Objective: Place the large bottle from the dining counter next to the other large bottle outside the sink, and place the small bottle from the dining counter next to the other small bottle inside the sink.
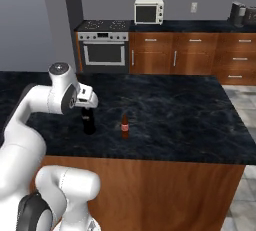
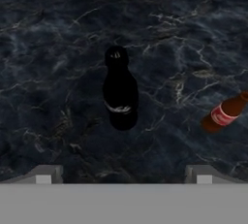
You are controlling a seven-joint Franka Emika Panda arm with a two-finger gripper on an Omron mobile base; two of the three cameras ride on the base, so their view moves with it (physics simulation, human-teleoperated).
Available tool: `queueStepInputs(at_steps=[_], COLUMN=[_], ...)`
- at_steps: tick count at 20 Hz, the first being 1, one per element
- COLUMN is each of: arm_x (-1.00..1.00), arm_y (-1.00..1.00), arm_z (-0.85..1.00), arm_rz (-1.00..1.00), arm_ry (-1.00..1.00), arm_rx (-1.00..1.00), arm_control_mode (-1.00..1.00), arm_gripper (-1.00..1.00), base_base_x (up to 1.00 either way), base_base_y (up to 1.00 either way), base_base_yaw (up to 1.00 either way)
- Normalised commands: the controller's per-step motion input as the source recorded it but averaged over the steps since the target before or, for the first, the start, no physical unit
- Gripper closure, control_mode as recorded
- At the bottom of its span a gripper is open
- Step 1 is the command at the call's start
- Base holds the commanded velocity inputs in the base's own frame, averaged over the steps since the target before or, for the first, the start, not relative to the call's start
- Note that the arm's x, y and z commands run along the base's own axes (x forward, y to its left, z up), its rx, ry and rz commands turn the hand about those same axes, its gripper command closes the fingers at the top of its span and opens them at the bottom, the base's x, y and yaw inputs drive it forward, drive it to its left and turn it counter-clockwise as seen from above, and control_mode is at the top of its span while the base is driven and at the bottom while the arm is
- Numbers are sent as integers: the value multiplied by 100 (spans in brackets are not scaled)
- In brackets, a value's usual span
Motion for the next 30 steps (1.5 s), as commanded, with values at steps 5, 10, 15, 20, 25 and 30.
queueStepInputs(at_steps=[5,10,15,20,25,30], arm_x=[30,37,26,21,18,20], arm_y=[0,3,9,10,7,0], arm_z=[-19,-14,-16,-17,-16,-13], arm_rz=[0,0,0,0,0,0], arm_ry=[-2,0,0,0,0,0], arm_rx=[0,0,0,0,0,0], arm_control_mode=[-100,-100,-100,-100,-100,-100], arm_gripper=[-100,-100,-100,-100,-100,-100], base_base_x=[0,0,0,0,0,0], base_base_y=[0,0,0,0,0,0], base_base_yaw=[0,0,0,0,0,0])
